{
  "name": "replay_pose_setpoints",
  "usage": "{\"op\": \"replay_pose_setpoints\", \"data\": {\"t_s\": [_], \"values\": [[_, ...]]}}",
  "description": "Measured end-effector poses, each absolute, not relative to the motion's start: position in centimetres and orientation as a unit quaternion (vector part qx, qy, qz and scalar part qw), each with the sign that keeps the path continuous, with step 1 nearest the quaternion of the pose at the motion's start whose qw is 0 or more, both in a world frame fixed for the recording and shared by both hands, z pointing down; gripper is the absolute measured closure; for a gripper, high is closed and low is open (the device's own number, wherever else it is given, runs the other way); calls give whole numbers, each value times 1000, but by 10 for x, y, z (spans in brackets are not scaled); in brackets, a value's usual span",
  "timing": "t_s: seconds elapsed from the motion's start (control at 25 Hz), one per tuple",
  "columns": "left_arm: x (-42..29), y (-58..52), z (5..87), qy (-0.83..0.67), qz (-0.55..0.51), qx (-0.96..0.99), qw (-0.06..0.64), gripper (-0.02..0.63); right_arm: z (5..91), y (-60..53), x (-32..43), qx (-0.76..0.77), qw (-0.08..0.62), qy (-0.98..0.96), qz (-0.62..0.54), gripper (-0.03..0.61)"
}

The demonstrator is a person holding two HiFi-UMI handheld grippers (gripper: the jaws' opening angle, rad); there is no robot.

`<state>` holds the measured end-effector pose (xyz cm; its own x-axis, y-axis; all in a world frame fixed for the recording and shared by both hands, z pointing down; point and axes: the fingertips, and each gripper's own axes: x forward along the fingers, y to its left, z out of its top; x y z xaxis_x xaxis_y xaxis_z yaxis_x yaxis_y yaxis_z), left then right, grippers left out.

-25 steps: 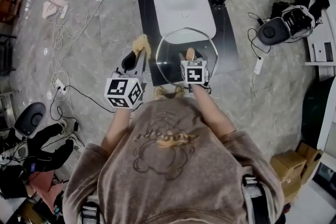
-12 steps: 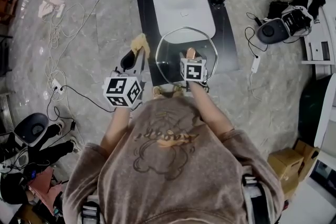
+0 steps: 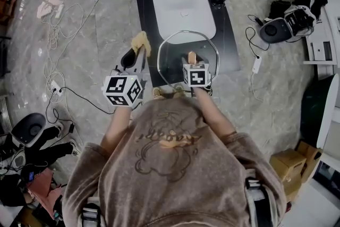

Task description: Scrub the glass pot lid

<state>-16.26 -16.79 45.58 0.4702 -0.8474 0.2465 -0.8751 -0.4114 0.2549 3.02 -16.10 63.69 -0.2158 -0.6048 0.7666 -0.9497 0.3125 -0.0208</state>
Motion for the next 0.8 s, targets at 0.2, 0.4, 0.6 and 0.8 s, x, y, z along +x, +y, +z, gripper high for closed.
{"op": "replay_pose_setpoints", "data": {"t_s": [0.2,0.4,0.6,0.8], "values": [[-154,-168,456,-510,39,841,177,549,634,-159,38,498,354,-757,231,388],[-147,-167,456,-509,37,841,178,549,634,-155,42,473,374,-769,213,405],[-145,-165,455,-510,38,840,181,549,634,-157,41,463,382,-776,197,394],[-142,-165,455,-512,36,839,183,549,634,-165,39,456,386,-777,198,396]]}}
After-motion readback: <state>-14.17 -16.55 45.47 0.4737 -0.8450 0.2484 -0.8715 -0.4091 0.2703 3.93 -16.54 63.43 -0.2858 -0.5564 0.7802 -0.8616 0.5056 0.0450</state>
